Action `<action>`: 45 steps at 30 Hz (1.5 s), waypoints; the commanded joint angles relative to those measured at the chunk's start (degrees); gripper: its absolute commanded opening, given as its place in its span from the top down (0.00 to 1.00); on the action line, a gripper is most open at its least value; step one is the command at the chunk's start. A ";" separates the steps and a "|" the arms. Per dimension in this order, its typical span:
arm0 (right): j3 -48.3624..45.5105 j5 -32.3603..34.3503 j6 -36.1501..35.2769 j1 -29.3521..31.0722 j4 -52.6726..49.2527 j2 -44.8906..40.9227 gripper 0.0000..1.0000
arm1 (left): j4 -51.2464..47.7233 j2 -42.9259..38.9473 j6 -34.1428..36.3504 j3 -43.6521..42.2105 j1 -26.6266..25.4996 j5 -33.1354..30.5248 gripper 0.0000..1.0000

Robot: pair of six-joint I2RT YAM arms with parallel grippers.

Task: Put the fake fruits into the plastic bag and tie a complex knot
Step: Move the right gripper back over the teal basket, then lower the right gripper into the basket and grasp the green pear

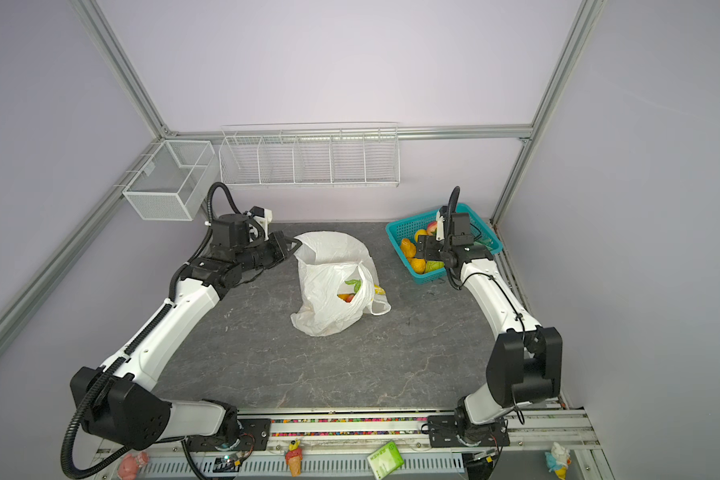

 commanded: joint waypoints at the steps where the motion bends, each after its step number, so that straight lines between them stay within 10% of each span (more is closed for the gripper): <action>1: 6.59 4.53 -4.47 -0.84 -9.31 4.79 0.08 | -0.20 -1.07 0.38 0.36 0.27 -0.43 1.00; 14: 33.02 8.22 -11.84 -1.42 -34.76 29.26 0.06 | 0.09 -1.20 0.30 0.34 0.33 0.20 1.00; 45: 47.98 10.26 -15.33 -2.54 -42.36 48.38 0.13 | 0.34 -1.41 0.34 0.10 0.33 0.19 1.00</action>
